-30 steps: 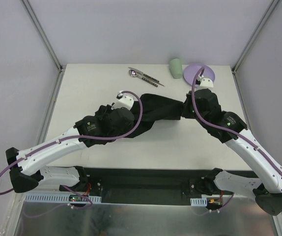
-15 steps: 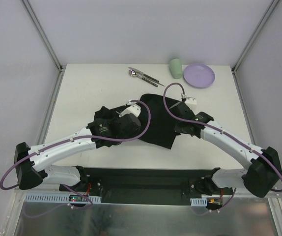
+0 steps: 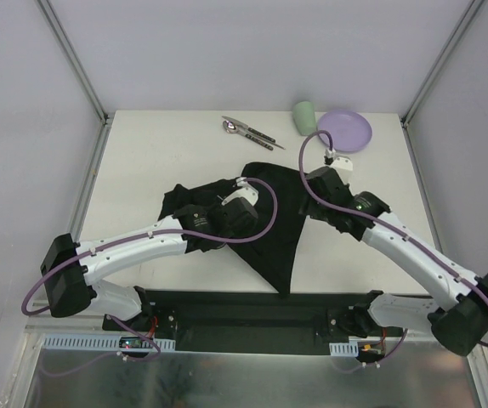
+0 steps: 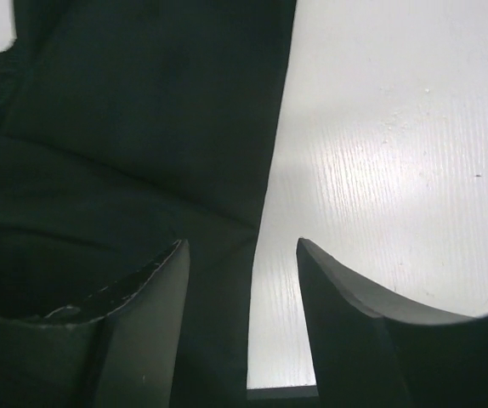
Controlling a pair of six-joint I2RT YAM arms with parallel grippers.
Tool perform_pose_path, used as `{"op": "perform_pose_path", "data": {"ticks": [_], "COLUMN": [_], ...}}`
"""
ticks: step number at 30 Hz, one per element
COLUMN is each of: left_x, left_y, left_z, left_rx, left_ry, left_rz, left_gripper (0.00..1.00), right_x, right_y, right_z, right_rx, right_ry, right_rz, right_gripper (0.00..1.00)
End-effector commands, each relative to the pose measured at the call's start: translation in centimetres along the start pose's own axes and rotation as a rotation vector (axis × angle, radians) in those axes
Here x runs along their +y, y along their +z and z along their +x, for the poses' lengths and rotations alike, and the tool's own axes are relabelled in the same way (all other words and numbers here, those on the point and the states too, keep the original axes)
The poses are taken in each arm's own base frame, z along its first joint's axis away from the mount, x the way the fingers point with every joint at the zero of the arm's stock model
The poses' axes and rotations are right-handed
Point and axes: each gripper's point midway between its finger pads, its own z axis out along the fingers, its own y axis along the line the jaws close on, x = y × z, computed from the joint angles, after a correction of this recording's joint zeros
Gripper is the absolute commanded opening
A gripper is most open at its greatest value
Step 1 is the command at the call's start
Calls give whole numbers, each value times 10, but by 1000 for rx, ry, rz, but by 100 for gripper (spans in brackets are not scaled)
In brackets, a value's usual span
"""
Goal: Set the dinner table for one person
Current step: Flatten out the napkin at the center of the board.
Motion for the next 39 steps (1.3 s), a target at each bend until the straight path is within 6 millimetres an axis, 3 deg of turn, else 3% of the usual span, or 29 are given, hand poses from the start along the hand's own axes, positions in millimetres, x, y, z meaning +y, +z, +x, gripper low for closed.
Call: {"op": "perform_pose_path", "data": {"ticks": [1,8,14,15,20,32,39], "left_x": [-4,4,17,23,22,32,37], "left_y": [4,16,29,33,44,57,60], "left_z": [-8,-17,-33,-34,-41,-32,-30], "left_rx": [-27,-20,-21,-15,6,47,54], "left_ry": [5,-26,-103,-115,-129,-175,-188], "left_rz": [15,48,124,119,175,210,207], "left_gripper": [0,0,0,0,0,0,0], "right_x": [0,-21,-8,-3,25,98,110], "right_y": [-25,-49,-56,-54,-50,-55,-54], "right_z": [0,22,46,58,71,83,98], "right_rx": [-13,-59,-63,-24,-10,-36,-10], "right_ry": [-59,-157,-223,-250,-345,-662,-710], "right_rz": [-127,-254,-450,-488,-587,-671,-694], "right_gripper": [58,66,72,73,74,72,71]}}
